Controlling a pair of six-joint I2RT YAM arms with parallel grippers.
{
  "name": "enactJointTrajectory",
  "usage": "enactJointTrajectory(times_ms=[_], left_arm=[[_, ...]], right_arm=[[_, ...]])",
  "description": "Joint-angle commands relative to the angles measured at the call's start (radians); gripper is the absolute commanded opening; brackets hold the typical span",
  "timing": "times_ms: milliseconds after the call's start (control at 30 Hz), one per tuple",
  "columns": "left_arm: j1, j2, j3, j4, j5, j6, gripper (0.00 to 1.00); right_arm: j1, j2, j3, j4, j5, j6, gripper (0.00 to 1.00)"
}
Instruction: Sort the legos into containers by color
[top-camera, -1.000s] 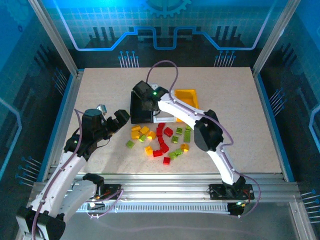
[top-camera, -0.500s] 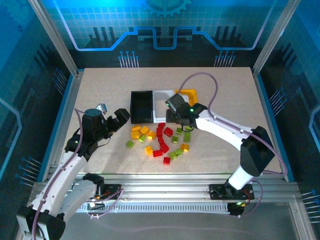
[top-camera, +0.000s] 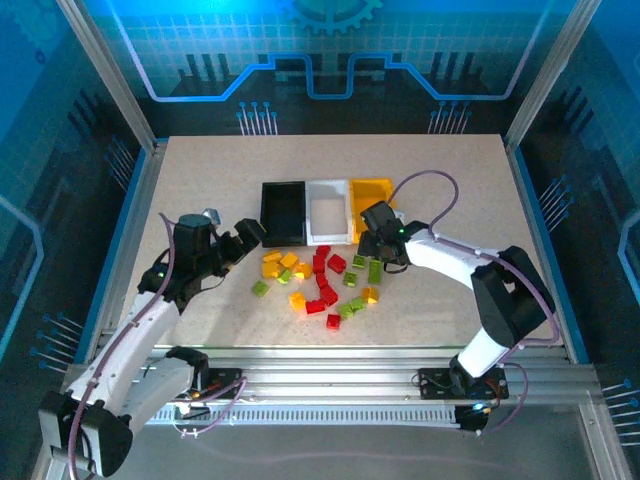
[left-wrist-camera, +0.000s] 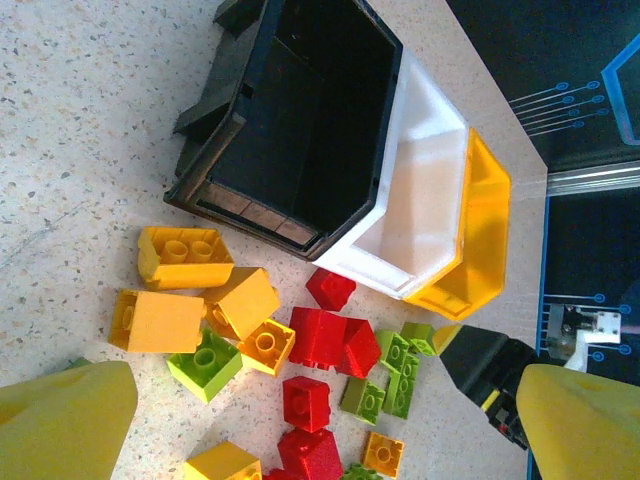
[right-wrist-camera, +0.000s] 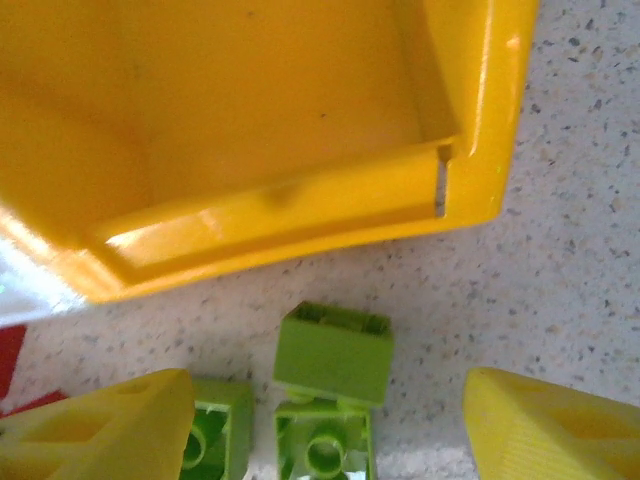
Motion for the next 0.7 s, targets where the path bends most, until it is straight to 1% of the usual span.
enactJointTrajectory(times_ms=[0, 167, 267, 500, 600, 667], left_arm=[[-0.005, -0.006, -0.015, 0.012, 0.027, 0.001, 0.99], [-0.005, -0.002, -0.015, 0.015, 0.025, -0.001, 0.99], [-0.005, 0.001, -0.014, 0.016, 0.024, -0.003, 0.99], [-0.005, 0.004, -0.014, 0.014, 0.024, -0.008, 0.99], [-0.005, 0.004, -0.016, 0.016, 0.022, -0.010, 0.99], [-0.005, 0.004, -0.018, 0.016, 0.021, -0.014, 0.99]], right_arm=[[-0.025, 0.058, 0.022, 0.036, 0.011, 0.037, 0.69], [-0.040, 0.109, 0.045, 0.053, -0.008, 0.034, 0.66], [-0.043, 0.128, 0.058, 0.043, -0.005, 0.037, 0.62], [-0.047, 0.112, 0.011, 0.068, -0.014, 0.040, 0.44], [-0.049, 0.078, -0.006, 0.073, -0.019, 0.030, 0.34], [-0.049, 0.040, -0.018, 0.066, -0.028, 0.015, 0.30]])
